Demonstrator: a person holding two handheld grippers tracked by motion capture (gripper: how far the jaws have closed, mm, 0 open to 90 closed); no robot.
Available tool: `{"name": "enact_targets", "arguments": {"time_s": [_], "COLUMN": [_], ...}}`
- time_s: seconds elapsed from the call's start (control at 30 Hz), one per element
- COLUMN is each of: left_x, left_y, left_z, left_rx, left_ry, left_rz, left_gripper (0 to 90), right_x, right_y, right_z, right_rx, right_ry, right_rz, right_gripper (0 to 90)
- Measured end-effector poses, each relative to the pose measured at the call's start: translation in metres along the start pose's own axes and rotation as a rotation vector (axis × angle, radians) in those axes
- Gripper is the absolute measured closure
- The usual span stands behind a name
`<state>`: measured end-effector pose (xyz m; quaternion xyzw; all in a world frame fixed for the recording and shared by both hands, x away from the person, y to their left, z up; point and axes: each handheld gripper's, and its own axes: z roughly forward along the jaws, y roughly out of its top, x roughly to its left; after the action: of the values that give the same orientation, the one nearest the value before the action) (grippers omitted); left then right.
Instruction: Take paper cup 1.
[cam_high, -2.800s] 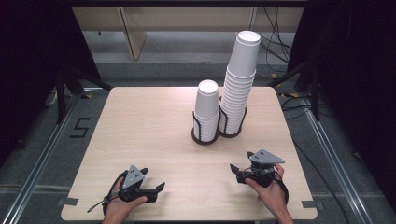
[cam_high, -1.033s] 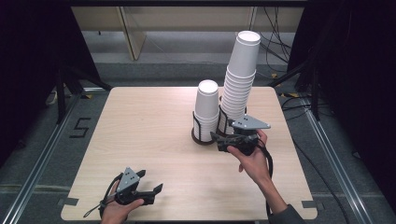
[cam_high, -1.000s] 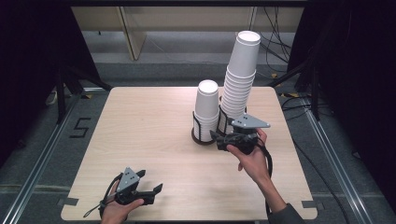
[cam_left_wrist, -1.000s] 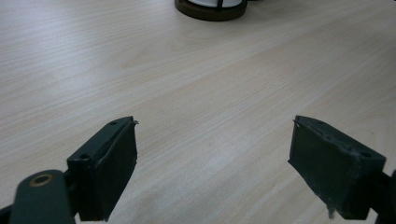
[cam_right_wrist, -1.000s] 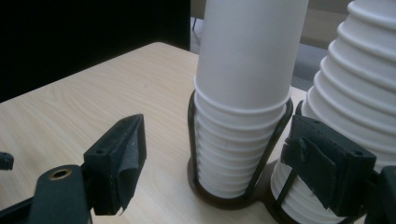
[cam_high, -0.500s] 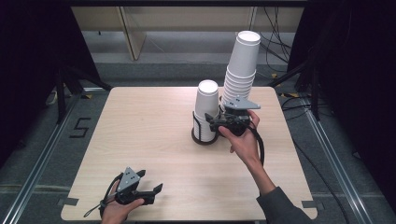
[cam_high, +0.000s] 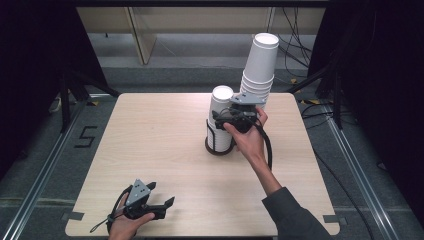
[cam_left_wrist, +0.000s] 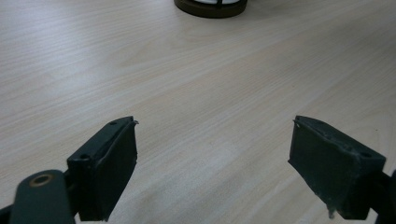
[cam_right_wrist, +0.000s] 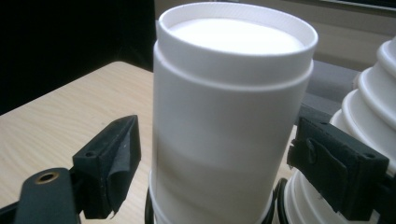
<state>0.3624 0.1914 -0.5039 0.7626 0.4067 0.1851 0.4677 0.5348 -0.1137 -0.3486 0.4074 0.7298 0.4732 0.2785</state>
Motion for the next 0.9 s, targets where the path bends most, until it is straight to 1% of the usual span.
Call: {"name": "enact_targets", "arguments": {"time_s": [0.03,0.07,0.1,0.13,0.17,0.2,0.23,0.27,0.33,0.37,0.4,0.43,0.5,0.53,0.57,0.6,0.63,0.7,0.73,0.8,0.83,0.87,0.9], "left_x": [0.000,0.000,0.000,0.000,0.000,0.000,-0.001,-0.001,-0.001,-0.001,-0.001,0.000,0.000,0.000,0.000,-0.001,-0.001,-0.001,-0.001,-0.001,-0.001,-0.001,-0.001], "left_y": [0.000,0.000,0.000,0.000,0.000,0.000,0.000,0.000,0.000,0.000,0.000,0.000,0.000,0.000,0.000,0.000,0.000,0.000,0.000,0.000,0.000,0.000,0.000], "left_z": [0.000,0.000,-0.001,-0.001,-0.001,-0.001,-0.001,-0.001,0.000,0.000,0.000,0.000,-0.001,-0.001,0.000,0.000,0.000,0.000,0.001,0.001,0.001,0.000,0.001], "left_rx": [-0.001,0.005,0.009,0.007,0.008,0.008,0.007,0.007,0.008,0.001,0.001,0.009,0.009,0.009,0.009,0.002,0.001,0.003,0.001,0.002,0.002,0.007,0.001], "left_ry": [0.000,0.001,0.004,0.003,0.003,0.003,0.003,0.002,0.002,0.002,0.003,0.004,0.004,0.004,0.003,0.003,0.003,0.002,-0.001,-0.001,0.000,0.006,0.001], "left_rz": [-0.001,0.006,0.007,0.008,0.007,0.008,0.007,0.009,0.013,0.006,0.005,0.013,0.010,0.010,0.011,0.004,0.005,0.009,0.009,0.009,0.009,0.009,0.009], "left_gripper": [14.7,14.7,14.7,14.8,14.7,14.7,14.8,14.7,14.7,14.7,14.7,14.7,14.7,14.8,14.8,14.7,14.7,14.7,14.7,14.8,14.7,14.7,14.7], "right_x": [-0.001,0.001,0.002,0.004,0.004,0.004,0.005,0.005,0.005,0.005,0.006,0.006,0.005,0.005,0.004,0.004,0.005,0.005,0.006,0.005,0.005,0.005,0.005], "right_y": [0.002,0.002,0.004,0.004,0.005,0.006,0.006,0.007,0.007,0.007,0.007,0.007,0.008,0.008,0.008,0.009,0.010,0.010,0.011,0.015,0.017,0.020,0.024], "right_z": [0.002,0.005,0.006,0.009,0.011,0.013,0.014,0.017,0.021,0.022,0.024,0.025,0.027,0.027,0.028,0.028,0.027,0.026,0.026,0.023,0.021,0.019,0.016], "right_rx": [-0.007,-0.003,0.005,0.001,0.011,0.010,0.021,0.020,0.035,0.040,0.037,0.044,0.041,0.047,0.043,0.045,0.051,0.047,0.034,0.022,0.013,-0.002,-0.006], "right_ry": [-0.012,-0.013,-0.018,-0.022,-0.033,-0.033,-0.043,-0.039,-0.056,-0.062,-0.061,-0.064,-0.065,-0.067,-0.066,-0.058,-0.062,-0.070,-0.062,-0.069,-0.064,-0.069,-0.072], "right_rz": [-0.027,0.001,0.009,0.026,0.015,0.013,0.032,0.032,0.041,0.041,0.051,0.061,0.052,0.076,0.065,0.085,0.077,0.076,0.095,0.082,0.087,0.079,0.072], "right_gripper": [16.3,16.0,15.9,15.3,15.4,15.6,15.6,15.6,15.8,15.8,15.5,15.6,16.2,16.6,17.1,17.5,17.8,18.4,18.5,18.6,18.7,18.7,18.7]}}
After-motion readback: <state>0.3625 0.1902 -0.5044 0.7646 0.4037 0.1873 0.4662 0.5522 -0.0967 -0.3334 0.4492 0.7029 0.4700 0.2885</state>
